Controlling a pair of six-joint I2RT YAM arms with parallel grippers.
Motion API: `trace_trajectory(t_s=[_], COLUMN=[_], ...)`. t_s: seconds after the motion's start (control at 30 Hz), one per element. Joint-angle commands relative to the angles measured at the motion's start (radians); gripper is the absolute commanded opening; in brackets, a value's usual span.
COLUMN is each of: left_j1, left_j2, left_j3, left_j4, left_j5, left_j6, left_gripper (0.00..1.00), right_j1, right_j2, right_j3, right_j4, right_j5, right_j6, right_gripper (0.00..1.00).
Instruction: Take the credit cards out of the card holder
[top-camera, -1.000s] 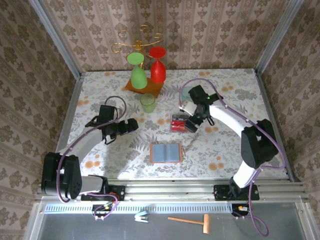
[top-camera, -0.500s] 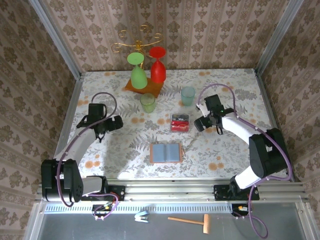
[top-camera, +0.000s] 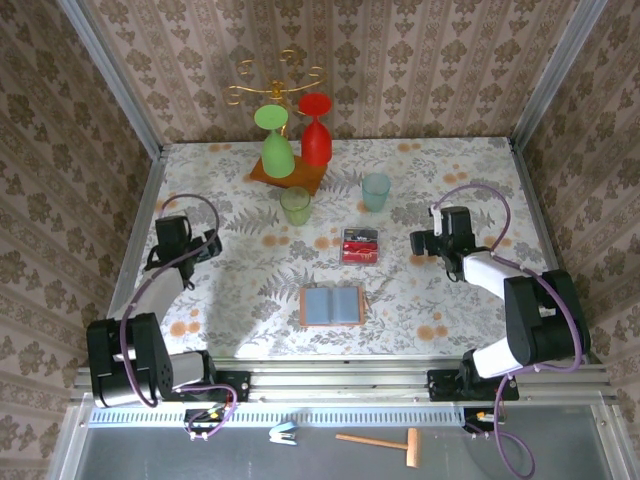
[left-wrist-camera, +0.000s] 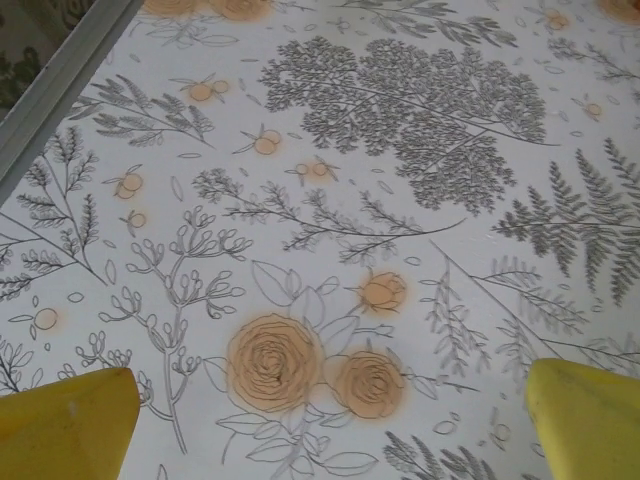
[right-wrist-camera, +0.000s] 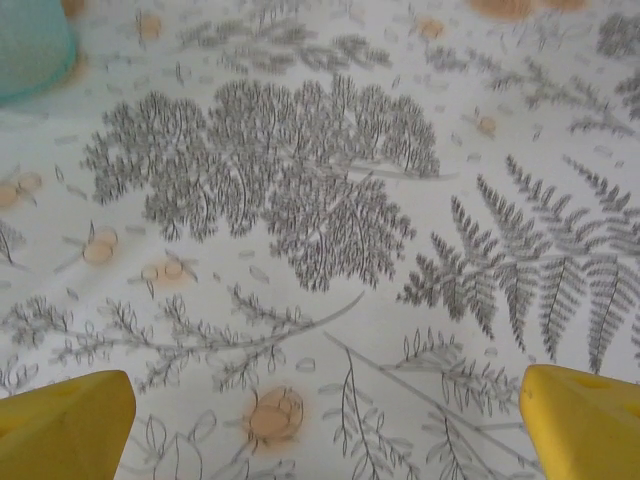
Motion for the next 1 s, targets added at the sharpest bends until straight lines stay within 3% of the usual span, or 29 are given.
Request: trace_trajectory(t_s=[0.0,0.23,0.4,0.67,0.97], left_j1=[0.007,0.014,0.021,0.027,-0.009], left_j2=[0.005,0.108,0.185,0.218,0.231], left_j3=[-0.068,-0.137,-0.147,-0.120,-0.151], left_j4=[0.265,0.586,0.722,0.714,0.787], left_j5=[0.041,0.084,0.143,0.263,0.271], left_j6=[0.059,0.088,0.108,0.143,0.193], left_gripper=[1.00,1.00,1.00,1.00,1.00], right_j1=[-0.011,-0.063,-0.079,-0.080,-0.080], right_j2=[-0.009,0.027,0.060,0.057,0.058], right_j3=[-0.034,-0.117,-0.198,-0.190,-0.190], right_j4=[0.219,0.424,0.593,0.576,0.577], right_j5=[0.002,-0.035,-0.077,-0.080,-0.080], right_j6=[0.029,0.073,0.076,0.075,0.075], right_gripper=[1.00,1.00,1.00,1.00,1.00])
